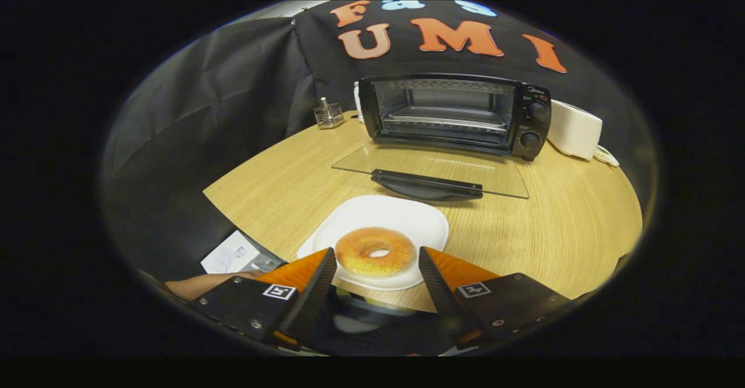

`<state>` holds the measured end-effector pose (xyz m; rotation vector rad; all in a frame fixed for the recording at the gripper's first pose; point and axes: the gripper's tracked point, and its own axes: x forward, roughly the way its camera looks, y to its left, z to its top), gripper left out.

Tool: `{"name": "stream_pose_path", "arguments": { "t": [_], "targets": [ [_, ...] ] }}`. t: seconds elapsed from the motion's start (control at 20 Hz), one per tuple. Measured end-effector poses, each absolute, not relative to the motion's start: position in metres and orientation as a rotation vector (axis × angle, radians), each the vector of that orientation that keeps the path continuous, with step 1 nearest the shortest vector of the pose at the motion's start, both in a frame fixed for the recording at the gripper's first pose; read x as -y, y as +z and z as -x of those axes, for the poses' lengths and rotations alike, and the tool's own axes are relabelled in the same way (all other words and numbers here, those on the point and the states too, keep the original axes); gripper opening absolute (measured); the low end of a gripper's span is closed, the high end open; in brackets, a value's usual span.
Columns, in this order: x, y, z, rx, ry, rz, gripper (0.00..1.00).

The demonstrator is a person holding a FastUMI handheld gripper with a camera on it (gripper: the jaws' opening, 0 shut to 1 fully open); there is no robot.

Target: Open the toaster oven, put the food inside, and close the toaster oven door.

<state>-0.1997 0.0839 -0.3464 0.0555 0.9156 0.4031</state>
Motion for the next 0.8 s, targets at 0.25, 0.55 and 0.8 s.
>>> {"name": "stream_pose_path", "arguments": {
  "t": [0.25, 0.55, 0.8],
  "targets": [
    [-0.09, -0.356, 0.2, -0.933, 0.416, -0.048, 0.73],
    [-0.093, -0.356, 0.199, -0.935, 0.412, -0.069, 0.3],
    [-0.093, -0.346, 0.192, -0.897, 0.402, -0.083, 0.17]
  ]
}}
